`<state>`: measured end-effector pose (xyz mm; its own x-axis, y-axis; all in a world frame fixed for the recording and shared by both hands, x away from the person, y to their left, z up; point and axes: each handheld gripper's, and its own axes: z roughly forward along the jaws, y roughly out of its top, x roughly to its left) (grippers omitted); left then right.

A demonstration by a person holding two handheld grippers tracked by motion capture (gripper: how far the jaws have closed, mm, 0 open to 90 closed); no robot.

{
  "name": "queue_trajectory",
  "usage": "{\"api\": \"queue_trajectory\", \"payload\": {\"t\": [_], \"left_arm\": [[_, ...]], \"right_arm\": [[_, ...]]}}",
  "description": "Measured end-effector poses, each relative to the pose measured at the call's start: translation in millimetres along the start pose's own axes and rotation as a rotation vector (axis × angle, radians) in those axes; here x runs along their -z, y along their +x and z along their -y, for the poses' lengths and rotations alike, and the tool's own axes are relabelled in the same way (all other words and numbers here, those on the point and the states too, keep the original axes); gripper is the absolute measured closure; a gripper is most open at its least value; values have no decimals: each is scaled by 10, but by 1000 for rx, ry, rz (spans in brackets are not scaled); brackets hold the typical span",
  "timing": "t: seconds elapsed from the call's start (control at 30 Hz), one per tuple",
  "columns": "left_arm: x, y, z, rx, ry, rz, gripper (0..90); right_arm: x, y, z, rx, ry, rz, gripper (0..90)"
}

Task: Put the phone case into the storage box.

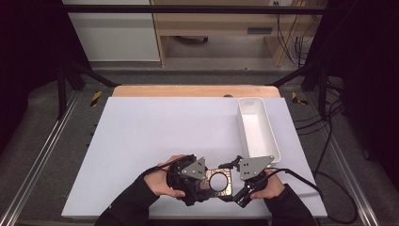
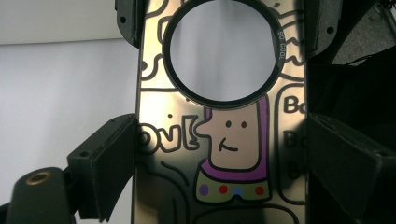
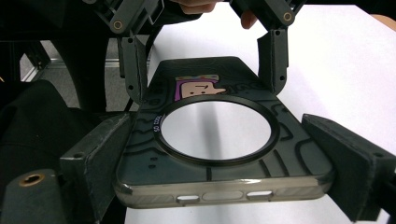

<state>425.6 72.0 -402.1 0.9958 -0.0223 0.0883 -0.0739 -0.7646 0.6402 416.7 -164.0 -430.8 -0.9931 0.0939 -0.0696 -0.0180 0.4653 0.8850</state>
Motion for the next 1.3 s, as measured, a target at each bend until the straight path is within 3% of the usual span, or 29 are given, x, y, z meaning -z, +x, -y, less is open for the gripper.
{"api": "queue_trajectory", "payload": {"t": [0.37, 0.77, 0.87, 1.07, 1.3], "left_arm": [[-24, 11, 18, 7, 10, -11, 66], [84, 37, 99, 51, 20, -22, 55], [123, 23, 123, 57, 14, -49, 42], [188, 24, 159, 77, 9, -45, 37], [183, 26, 181, 93, 50, -23, 16]], "right_arm": [[16, 5, -7, -3, 12, 4, 120], [67, -11, -27, -16, 35, 8, 121], [85, -19, -36, -19, 42, 9, 121], [139, -36, -67, -27, 58, 16, 121], [195, -57, -131, -22, 89, 12, 121]]}}
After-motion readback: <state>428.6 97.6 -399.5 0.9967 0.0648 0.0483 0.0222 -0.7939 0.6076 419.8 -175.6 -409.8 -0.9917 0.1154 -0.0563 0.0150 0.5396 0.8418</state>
